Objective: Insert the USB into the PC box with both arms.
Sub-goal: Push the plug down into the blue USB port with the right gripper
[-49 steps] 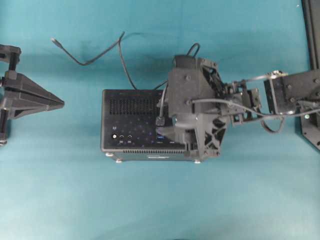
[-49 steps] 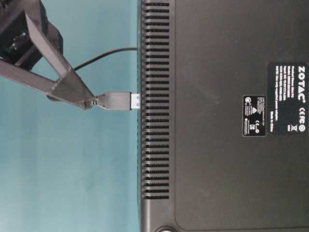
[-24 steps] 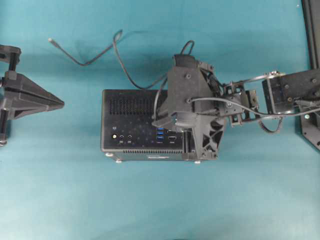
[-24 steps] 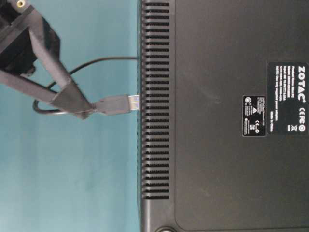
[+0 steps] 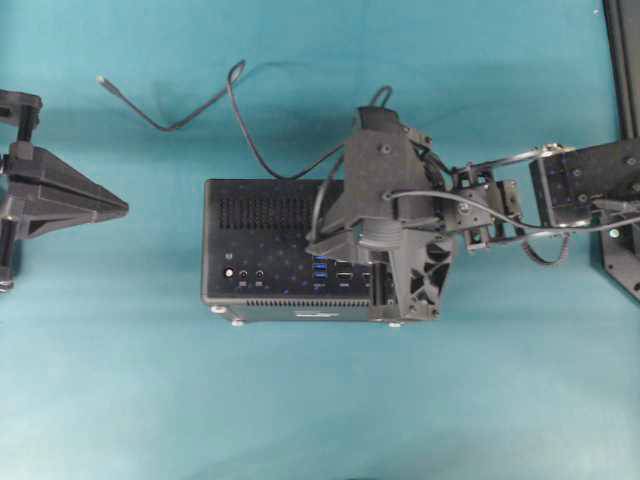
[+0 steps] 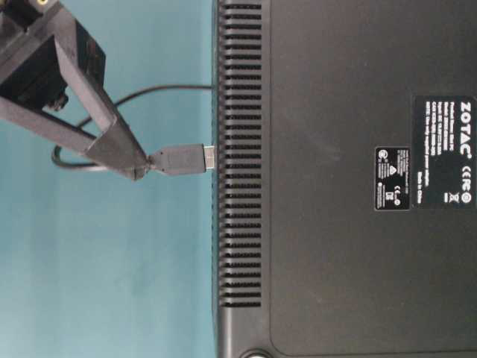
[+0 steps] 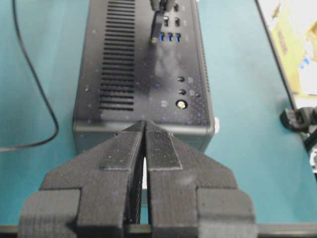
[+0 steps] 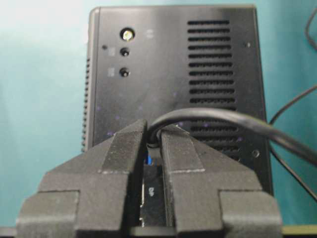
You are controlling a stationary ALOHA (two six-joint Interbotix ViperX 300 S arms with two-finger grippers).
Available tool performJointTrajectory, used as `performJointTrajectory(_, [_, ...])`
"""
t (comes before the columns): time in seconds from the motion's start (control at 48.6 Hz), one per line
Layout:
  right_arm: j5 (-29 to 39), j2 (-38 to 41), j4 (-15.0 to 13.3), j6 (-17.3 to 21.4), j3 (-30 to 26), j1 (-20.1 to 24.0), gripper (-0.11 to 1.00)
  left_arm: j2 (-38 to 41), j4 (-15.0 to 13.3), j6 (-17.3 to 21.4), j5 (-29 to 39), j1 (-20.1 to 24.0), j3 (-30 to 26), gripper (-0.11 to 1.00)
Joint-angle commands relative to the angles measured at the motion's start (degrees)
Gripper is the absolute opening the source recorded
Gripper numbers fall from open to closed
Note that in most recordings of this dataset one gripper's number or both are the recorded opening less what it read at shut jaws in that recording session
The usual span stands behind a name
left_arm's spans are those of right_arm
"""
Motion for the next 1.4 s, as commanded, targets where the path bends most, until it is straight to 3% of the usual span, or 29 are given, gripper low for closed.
performJointTrajectory(0.0, [0.4, 0.2, 0.8, 0.6, 0.6, 0.6, 0.12, 0.2, 0.1, -0.1, -0.5, -0.1, -1.1, 0.00])
performJointTrajectory(0.515, [-2.4, 1.3, 0.6, 0.5, 2.5, -1.8, 0.11, 0.2, 0.1, -0.1, -0.5, -0.1, -1.1, 0.00])
performJointTrajectory(0.885, [-1.6, 1.2, 3.2, 1.3, 2.5, 1.3, 0.11, 0.2, 0.1, -0.1, -0.5, -0.1, -1.0, 0.00])
performJointTrajectory(1.379, [-1.8, 0.9, 0.4, 1.2, 2.6, -2.7, 0.11, 0.2, 0.2, -0.2, -0.5, 0.0, -1.1, 0.00])
